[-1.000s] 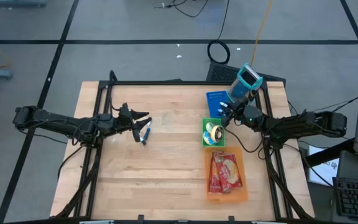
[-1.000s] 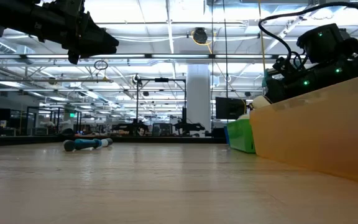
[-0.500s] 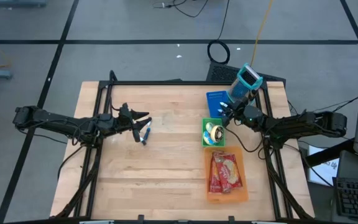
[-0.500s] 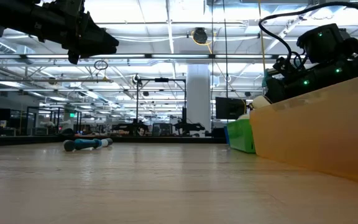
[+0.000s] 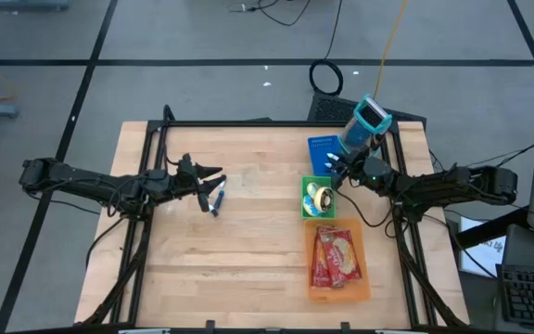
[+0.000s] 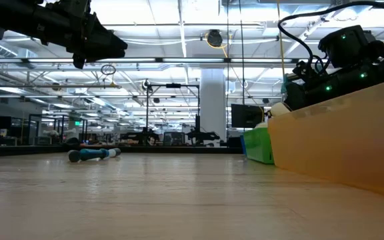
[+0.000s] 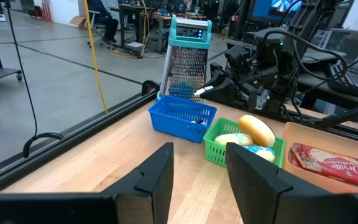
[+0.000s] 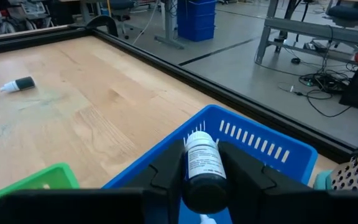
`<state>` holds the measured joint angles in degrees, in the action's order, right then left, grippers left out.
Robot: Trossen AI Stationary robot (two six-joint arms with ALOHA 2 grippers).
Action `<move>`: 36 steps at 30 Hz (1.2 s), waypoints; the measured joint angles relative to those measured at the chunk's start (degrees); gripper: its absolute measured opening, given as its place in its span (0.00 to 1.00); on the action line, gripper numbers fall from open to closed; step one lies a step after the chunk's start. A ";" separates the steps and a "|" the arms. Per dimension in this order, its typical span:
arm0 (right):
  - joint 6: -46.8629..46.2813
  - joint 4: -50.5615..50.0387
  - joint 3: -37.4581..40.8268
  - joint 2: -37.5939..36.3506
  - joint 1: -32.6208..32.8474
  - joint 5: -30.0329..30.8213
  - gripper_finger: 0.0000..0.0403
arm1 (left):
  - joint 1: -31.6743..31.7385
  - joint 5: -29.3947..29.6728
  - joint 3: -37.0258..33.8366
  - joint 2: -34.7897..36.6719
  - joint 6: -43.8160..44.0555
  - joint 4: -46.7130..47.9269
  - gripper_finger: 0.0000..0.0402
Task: Pick & Place Food Item
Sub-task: Put the dark blue food coloring bottle into the blue bin, then put the brown food coloring bottle into the blue bin
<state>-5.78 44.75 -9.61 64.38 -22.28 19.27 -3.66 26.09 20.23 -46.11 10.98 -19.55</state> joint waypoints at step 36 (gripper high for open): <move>-2.54 -0.01 0.00 -0.02 -0.01 0.12 0.48 | -6.59 -18.56 0.02 -8.56 16.67 24.79 0.36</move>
<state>-8.32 44.74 -9.61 64.36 -22.29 19.38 -10.25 7.53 20.25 -54.67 27.65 5.23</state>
